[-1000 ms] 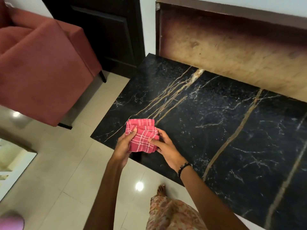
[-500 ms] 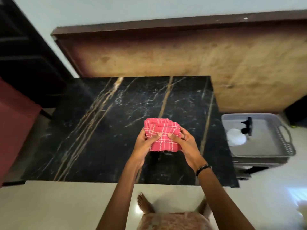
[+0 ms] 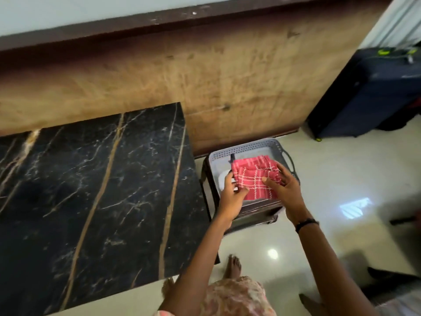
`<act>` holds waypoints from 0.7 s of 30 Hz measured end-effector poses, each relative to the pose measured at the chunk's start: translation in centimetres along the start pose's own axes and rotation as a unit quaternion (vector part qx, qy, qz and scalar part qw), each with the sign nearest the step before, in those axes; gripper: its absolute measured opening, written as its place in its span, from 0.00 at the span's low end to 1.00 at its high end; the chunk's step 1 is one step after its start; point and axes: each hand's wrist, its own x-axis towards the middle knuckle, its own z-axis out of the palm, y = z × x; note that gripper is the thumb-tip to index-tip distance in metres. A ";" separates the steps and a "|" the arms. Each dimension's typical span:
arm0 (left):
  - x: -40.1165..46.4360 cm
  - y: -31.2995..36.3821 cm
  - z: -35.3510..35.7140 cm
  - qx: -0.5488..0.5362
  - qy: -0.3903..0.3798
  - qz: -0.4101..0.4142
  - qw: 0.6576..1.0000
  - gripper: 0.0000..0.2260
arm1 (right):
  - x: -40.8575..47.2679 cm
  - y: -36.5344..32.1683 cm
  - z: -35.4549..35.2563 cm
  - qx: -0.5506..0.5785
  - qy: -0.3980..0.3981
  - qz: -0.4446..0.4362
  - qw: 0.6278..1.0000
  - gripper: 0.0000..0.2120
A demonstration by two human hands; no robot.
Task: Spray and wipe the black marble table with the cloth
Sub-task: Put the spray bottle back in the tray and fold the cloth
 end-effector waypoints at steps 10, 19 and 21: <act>10.2 -4.8 7.8 0.065 -0.027 -0.099 0.993 0.25 | 14.8 8.5 -7.4 -0.148 -0.015 0.055 0.987 0.28; 10.3 -6.6 7.1 0.134 -0.043 -0.128 0.982 0.17 | 15.3 14.8 -8.3 -0.163 0.036 0.130 0.977 0.13; 9.8 -6.2 6.6 0.136 -0.044 -0.111 0.983 0.16 | 13.9 13.8 -7.6 -0.144 0.022 0.119 0.982 0.11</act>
